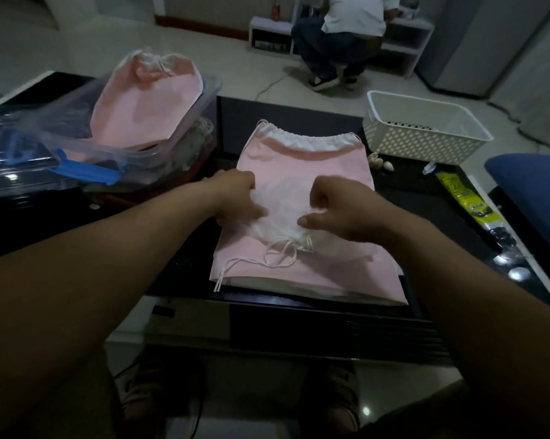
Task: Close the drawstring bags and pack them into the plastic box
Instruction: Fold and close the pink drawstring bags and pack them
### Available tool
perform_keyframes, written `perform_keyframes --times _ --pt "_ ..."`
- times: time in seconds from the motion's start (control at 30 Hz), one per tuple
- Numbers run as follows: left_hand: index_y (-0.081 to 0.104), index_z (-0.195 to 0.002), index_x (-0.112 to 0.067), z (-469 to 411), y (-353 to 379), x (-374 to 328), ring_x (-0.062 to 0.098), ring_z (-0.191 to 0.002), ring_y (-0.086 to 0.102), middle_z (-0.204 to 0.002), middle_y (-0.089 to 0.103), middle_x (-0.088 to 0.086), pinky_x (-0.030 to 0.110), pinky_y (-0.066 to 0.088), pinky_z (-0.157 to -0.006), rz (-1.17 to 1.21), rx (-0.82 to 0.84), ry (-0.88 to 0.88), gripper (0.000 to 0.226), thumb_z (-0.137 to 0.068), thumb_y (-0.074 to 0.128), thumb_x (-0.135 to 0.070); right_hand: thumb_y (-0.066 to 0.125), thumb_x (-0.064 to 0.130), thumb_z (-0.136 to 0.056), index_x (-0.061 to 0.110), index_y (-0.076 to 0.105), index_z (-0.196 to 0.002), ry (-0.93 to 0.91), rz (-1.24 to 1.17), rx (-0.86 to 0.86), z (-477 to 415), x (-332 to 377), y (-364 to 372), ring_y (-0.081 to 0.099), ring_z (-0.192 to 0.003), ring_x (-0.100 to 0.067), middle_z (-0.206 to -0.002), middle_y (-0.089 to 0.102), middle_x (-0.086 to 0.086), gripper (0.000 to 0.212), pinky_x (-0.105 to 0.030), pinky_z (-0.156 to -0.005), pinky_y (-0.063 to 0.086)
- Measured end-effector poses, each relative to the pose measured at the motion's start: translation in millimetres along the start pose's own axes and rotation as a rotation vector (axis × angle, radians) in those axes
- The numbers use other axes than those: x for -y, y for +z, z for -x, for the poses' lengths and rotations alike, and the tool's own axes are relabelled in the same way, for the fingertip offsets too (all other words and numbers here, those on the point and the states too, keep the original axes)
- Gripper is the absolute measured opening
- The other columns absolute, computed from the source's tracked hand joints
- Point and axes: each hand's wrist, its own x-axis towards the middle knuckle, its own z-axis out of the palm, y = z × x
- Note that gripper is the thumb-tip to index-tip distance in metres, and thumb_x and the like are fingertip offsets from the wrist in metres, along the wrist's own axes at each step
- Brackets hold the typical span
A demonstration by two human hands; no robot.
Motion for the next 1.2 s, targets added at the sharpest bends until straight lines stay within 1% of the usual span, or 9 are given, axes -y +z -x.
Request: perform_keyframes --times 0.1,0.2,0.33,0.43,0.6,0.7,0.93,1.07,1.2 --pt "0.054 -0.094 -0.027 -2.2 -5.4 -2.5 0.033 -0.108 0.053 -0.112 0.052 0.005 0.046 0.049 -0.097 0.085 -0.121 0.11 0.017 -0.087 0.07 -0.027 0.088 0.056 -0.074 0.032 0.044 -0.148 -0.009 0.001 -0.015 -9.3 -2.6 -16.4 0.047 -0.135 -0.021 -0.15 0.048 0.0 0.089 -0.044 -0.112 0.044" --pt "0.051 -0.09 -0.022 2.1 -15.7 -6.6 0.03 -0.095 0.057 -0.097 0.056 0.001 0.036 0.049 -0.078 0.204 -0.22 0.289 0.015 -0.092 0.062 -0.012 0.08 0.062 -0.079 0.031 0.025 -0.163 0.01 -0.279 0.027 -15.4 -5.2 -28.9 0.04 -0.145 -0.02 -0.163 0.038 0.002 0.105 -0.034 -0.112 0.039" --pt "0.048 -0.089 -0.023 11.5 -23.9 -5.5 0.026 -0.097 0.061 -0.099 0.062 0.0 0.043 0.053 -0.083 0.389 -0.336 0.493 0.019 -0.095 0.061 -0.011 0.08 0.044 -0.088 0.032 0.057 -0.14 0.035 -0.472 0.194 -26.0 -14.7 -31.3 0.064 -0.107 -0.001 -0.13 0.066 0.01 0.058 -0.017 -0.087 0.053" --pt "0.049 -0.095 -0.027 10.4 -22.7 -2.3 0.023 -0.109 0.06 -0.113 0.06 0.002 0.049 0.053 -0.093 0.52 -0.508 0.524 0.019 -0.094 0.064 -0.017 0.082 0.027 -0.089 0.018 0.078 -0.109 0.106 -0.571 0.284 -37.0 -24.2 -24.0 0.077 -0.097 -0.022 -0.103 0.081 -0.002 0.022 -0.038 -0.09 0.062" --pt "0.034 -0.154 -0.022 21.6 -9.6 -0.5 0.01 -0.13 0.049 -0.143 0.049 -0.006 0.033 0.04 -0.11 0.996 -0.507 0.115 0.082 -0.09 0.074 -0.055 0.074 0.001 -0.091 0.004 0.072 -0.119 0.032 -0.85 0.147 -29.6 -23.9 -31.3 0.074 -0.105 -0.037 -0.114 0.076 -0.021 0.029 -0.045 -0.091 0.062" --pt "0.038 -0.148 -0.02 35.2 0.5 1.2 0.02 -0.121 0.062 -0.134 0.062 0.002 0.041 0.047 -0.11 1.328 -0.279 -0.065 0.102 -0.073 0.071 -0.082 0.068 -0.001 -0.092 -0.002 0.071 -0.118 0.043 -1.029 0.015 -17.7 -24.2 -45.7 0.074 -0.091 -0.034 -0.102 0.075 -0.02 0.025 -0.042 -0.082 0.061" --pt "0.066 -0.124 -0.03 80.6 -18.8 -16.6 0.004 -0.11 0.071 -0.114 0.077 -0.014 0.028 0.053 -0.098 1.465 -0.053 0.275 0.05 -0.093 0.048 -0.064 0.07 0.009 -0.089 0.013 0.082 -0.087 -0.064 -1.242 -0.067 -1.5 20.2 -55.6 0.074 -0.071 -0.013 -0.079 0.077 -0.001 0.012 -0.027 -0.066 0.06" --pt "0.065 -0.127 -0.032 99.7 -51.4 -3.5 0.023 -0.121 0.069 -0.129 0.073 -0.001 0.054 0.052 -0.106 1.624 -0.244 0.376 0.039 -0.095 0.063 -0.056 0.08 0.014 -0.08 0.019 0.085 -0.088 -0.235 -1.421 0.062 -11.7 78.1 -71.7 0.076 -0.076 -0.012 -0.084 0.079 0.001 0.011 -0.026 -0.067 0.061" --pt "0.041 -0.152 -0.018 112.7 -117.2 42.7 0.025 -0.117 0.069 -0.14 0.063 0.003 0.05 0.058 -0.096 1.467 -0.666 0.262 0.1 -0.073 0.079 -0.067 0.068 0.008 -0.095 0.004 0.073 -0.106 -0.094 -1.259 -0.145 -64.1 154.8 -85.3 0.075 -0.071 -0.017 -0.082 0.076 -0.004 0.013 -0.029 -0.064 0.059"
